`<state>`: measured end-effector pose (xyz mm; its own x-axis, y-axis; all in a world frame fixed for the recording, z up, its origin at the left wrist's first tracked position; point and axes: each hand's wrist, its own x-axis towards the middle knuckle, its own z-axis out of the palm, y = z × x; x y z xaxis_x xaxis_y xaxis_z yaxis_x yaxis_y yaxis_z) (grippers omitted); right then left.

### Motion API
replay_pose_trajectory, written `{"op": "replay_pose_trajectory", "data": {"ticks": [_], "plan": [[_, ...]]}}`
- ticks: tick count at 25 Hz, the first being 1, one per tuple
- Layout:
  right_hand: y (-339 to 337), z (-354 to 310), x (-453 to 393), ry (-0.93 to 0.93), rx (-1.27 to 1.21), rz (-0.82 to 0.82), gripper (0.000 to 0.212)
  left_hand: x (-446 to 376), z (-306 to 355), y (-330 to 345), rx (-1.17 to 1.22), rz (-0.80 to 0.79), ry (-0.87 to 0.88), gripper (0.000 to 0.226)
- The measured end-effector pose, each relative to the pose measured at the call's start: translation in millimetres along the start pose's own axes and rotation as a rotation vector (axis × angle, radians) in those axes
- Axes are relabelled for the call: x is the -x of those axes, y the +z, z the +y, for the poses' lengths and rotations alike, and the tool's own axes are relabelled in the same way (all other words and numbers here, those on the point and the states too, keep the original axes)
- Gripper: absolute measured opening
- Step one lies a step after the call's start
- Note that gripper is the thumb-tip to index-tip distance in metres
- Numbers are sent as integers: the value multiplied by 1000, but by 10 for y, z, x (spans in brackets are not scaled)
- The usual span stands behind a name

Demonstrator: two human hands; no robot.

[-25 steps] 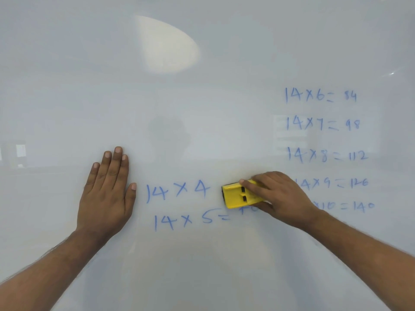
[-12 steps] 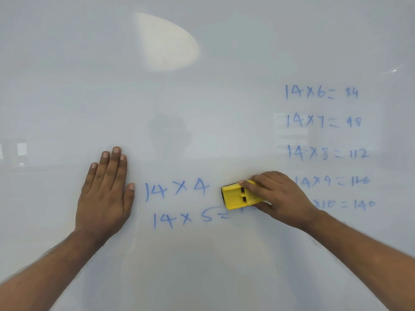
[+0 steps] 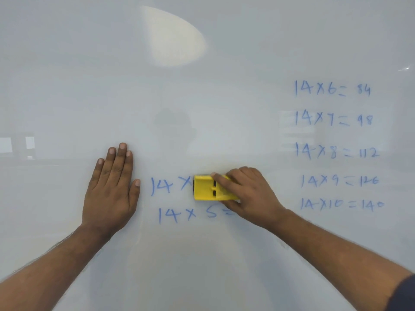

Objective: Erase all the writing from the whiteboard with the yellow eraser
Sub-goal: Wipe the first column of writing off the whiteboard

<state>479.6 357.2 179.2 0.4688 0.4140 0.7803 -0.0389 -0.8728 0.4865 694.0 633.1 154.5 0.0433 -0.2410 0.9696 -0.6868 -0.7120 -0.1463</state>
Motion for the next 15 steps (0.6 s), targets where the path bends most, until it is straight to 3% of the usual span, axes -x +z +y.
{"op": "replay_pose_trajectory", "data": {"ticks": [3, 6, 10, 12, 15], "plan": [[-126, 245, 57, -179, 65, -73, 52, 17, -12, -18, -6, 2, 11, 65], [-267, 458, -111, 21, 46, 9, 54, 31, 9, -7, -18, 8, 0, 64], [-156, 166, -363, 201, -15, 117, 57, 44, -5, 15, -25, 10, 12, 64], [-23, -56, -351, 146, -50, 102, 56, 41, -12, 11, -21, 6, 10, 64], [68, -160, -199, -78, -2, 7, 57, 44, -3, -4, -12, 6, 8, 64]]}}
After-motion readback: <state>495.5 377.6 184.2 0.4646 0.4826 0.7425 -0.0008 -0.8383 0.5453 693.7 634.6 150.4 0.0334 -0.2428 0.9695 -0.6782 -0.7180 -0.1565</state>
